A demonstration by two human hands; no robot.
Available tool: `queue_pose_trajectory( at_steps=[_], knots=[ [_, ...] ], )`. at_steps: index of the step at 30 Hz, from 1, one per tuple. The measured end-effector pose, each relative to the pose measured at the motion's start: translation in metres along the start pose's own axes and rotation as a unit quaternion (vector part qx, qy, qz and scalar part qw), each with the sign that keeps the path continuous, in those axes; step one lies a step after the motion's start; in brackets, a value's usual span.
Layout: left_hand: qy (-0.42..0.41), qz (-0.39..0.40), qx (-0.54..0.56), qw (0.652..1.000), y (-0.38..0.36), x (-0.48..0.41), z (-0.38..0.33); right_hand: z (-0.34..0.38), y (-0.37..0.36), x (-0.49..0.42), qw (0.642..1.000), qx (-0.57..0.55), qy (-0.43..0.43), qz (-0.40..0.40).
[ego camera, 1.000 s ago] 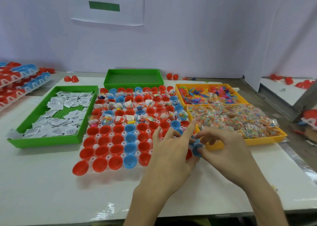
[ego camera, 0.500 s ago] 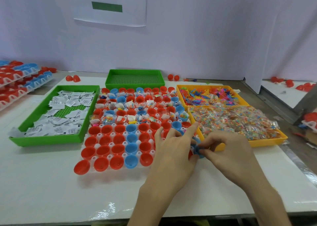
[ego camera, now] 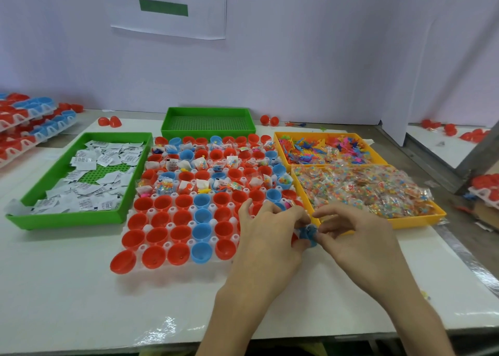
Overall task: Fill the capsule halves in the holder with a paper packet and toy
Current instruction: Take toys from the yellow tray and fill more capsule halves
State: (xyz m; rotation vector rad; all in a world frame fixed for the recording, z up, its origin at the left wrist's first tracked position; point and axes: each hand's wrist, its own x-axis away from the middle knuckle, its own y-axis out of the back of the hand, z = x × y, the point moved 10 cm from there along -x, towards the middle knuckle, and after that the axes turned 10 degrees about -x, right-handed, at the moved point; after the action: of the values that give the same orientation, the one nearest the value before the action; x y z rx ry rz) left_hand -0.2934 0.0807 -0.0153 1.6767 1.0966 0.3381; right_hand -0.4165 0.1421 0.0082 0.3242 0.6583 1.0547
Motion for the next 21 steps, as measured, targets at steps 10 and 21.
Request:
queue_pose_trajectory(
  at_steps=[10,21],
  knots=[
    [-0.001,-0.002,-0.005,1.000,0.002,0.001,0.000,-0.014,0.008,0.005,0.996,-0.068,-0.043,-0.027],
    [-0.004,-0.007,0.002,1.000,0.006,0.002,-0.002,-0.017,0.024,0.008,0.992,-0.103,-0.019,-0.065]
  ],
)
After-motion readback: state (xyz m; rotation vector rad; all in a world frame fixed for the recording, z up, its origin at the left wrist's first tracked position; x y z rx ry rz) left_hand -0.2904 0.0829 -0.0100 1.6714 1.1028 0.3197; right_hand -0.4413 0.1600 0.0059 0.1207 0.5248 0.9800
